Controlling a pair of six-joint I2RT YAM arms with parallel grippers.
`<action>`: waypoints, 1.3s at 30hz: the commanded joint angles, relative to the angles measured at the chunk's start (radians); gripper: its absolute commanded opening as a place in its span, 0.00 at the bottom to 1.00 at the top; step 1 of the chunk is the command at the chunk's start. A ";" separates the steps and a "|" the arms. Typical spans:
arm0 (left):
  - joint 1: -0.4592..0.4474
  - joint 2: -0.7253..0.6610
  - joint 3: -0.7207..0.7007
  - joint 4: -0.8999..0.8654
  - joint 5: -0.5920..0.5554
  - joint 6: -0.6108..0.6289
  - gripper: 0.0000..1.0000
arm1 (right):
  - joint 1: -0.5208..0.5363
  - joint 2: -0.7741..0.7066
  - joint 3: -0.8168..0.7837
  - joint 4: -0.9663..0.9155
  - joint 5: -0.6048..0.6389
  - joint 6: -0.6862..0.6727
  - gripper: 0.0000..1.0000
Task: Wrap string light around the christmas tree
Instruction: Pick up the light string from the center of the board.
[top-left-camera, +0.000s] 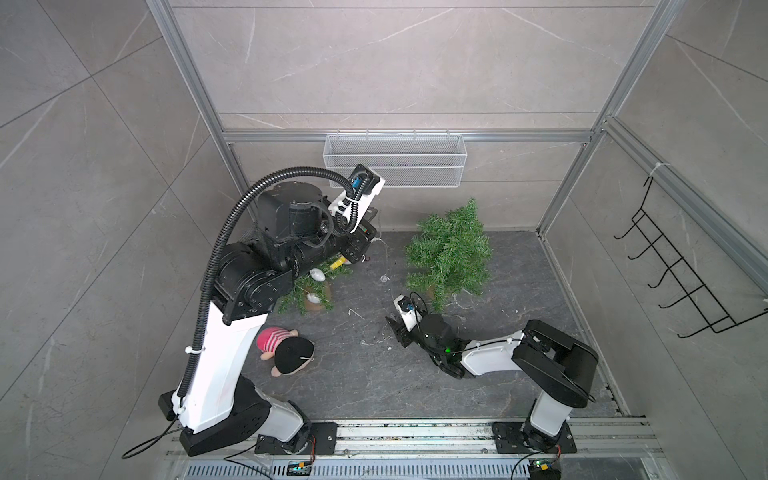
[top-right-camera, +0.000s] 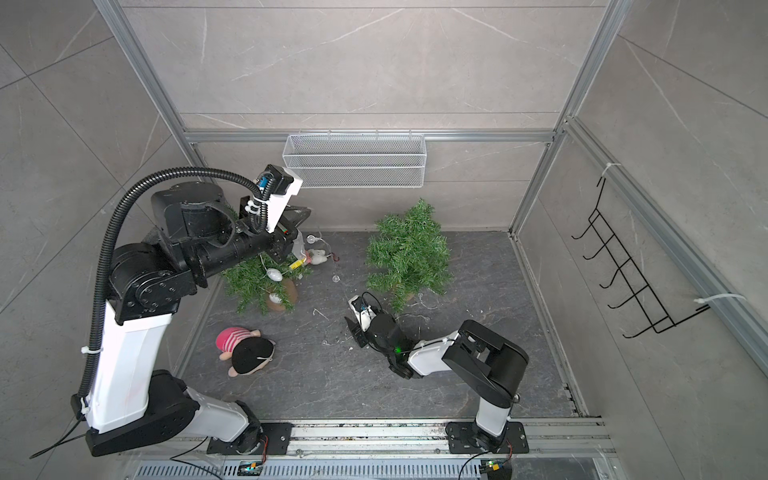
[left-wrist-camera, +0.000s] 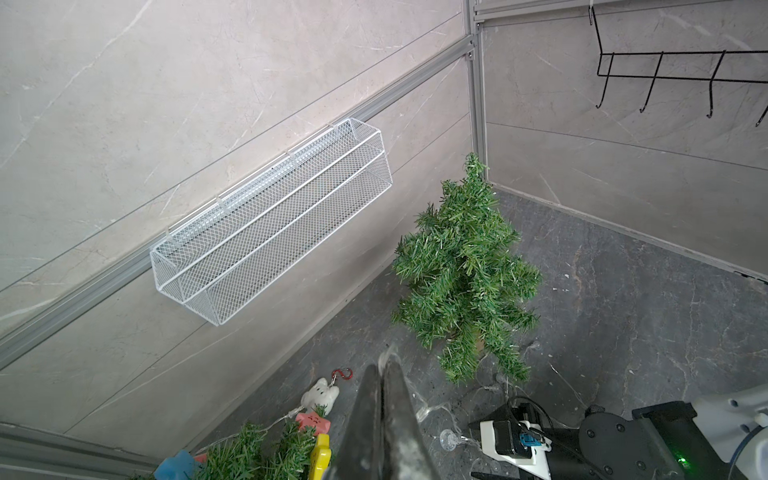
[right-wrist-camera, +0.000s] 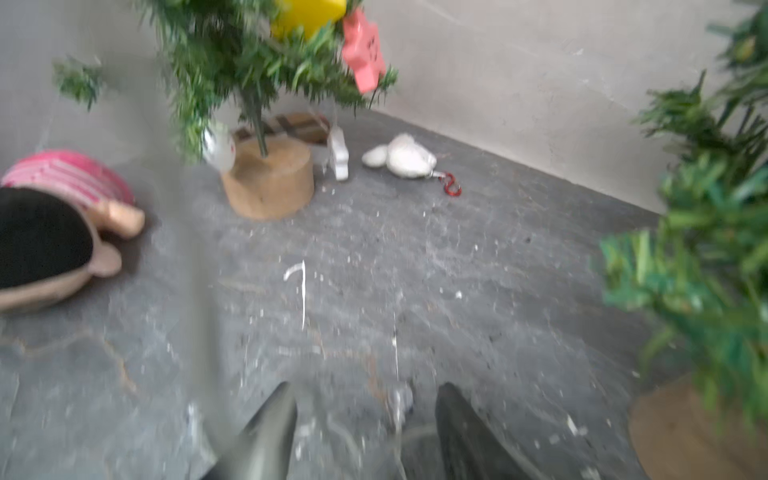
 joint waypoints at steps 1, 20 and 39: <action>-0.003 -0.015 0.008 0.049 -0.009 0.030 0.00 | 0.005 0.076 0.071 0.077 0.079 0.050 0.54; 0.237 -0.056 -0.341 0.269 0.139 -0.045 0.00 | 0.000 -0.638 -0.195 -0.642 0.242 0.049 0.00; 0.279 0.354 -0.437 0.418 0.249 0.137 0.00 | -0.007 -1.178 -0.036 -1.405 0.424 0.028 0.00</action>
